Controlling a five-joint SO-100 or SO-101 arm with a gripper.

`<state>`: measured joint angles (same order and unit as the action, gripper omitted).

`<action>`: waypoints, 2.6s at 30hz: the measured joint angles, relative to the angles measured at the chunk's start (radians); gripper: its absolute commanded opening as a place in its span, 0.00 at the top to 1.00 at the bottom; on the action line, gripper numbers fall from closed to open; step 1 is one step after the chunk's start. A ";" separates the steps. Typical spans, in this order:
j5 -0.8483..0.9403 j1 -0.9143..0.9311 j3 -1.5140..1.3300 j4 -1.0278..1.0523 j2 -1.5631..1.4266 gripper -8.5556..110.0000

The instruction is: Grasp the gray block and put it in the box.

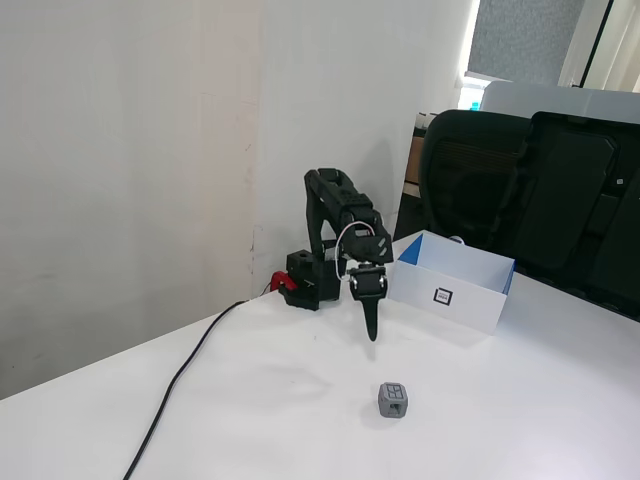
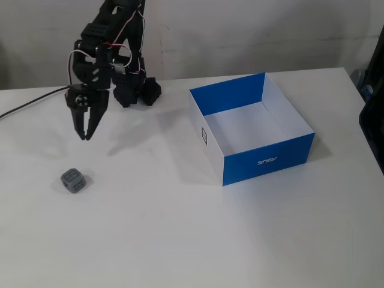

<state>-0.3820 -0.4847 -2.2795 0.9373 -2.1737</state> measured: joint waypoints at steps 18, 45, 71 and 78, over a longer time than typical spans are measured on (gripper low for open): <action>-0.014 -0.017 0.209 0.048 0.225 0.68; -0.044 0.069 0.451 0.048 0.568 0.67; -0.051 0.061 0.597 0.048 0.776 0.67; -0.051 0.061 0.621 0.048 0.819 0.82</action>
<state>-0.4326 -0.4234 -1.6582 0.9848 -1.3545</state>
